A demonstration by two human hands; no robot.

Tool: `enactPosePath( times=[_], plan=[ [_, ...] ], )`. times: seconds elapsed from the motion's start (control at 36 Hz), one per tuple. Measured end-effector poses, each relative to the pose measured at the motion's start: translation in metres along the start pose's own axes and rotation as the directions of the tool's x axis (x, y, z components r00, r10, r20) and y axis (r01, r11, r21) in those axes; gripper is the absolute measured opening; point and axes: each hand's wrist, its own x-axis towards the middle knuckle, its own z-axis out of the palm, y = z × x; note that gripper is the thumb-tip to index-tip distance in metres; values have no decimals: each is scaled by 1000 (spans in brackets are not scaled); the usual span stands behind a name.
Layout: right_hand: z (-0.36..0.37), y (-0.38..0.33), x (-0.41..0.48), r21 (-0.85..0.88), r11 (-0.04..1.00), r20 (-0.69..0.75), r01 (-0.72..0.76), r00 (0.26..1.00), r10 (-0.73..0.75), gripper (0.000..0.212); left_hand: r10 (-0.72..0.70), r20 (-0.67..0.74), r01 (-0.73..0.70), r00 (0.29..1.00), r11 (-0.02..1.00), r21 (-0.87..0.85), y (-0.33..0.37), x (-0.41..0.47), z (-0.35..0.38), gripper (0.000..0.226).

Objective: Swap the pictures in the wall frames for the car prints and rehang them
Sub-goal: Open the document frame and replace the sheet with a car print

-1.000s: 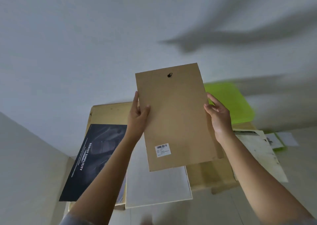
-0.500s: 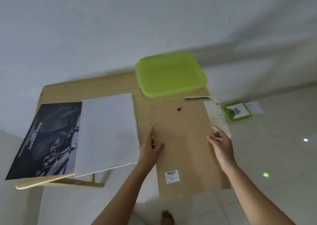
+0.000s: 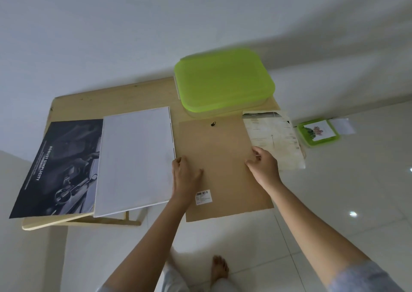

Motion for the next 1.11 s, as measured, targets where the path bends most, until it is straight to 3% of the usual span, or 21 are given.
enactPosePath(
  times=[0.17,0.5,0.61,0.78,0.89,1.11],
  plan=[
    [18,-1,-3,-45,999,-16,-13,1000,13,51,46,-8,-46,999,998,38,-7,-1,-8,50],
    [44,1,-13,-264,955,99,136,989,-113,53,87,2,-86,996,986,143,-22,-3,-5,72],
    [47,0,-14,-301,943,109,142,988,-113,53,101,23,-104,995,978,182,-22,-1,-5,69],
    [46,-5,-14,-345,930,114,130,989,-96,53,138,63,-149,988,968,202,-21,1,-9,47],
    [47,-21,-18,-315,941,108,121,990,-92,53,225,120,-245,967,951,186,-13,0,-23,59],
    [82,-91,-41,-210,940,100,267,963,-251,50,268,-75,-250,960,949,192,-32,3,-103,52]
  ],
)
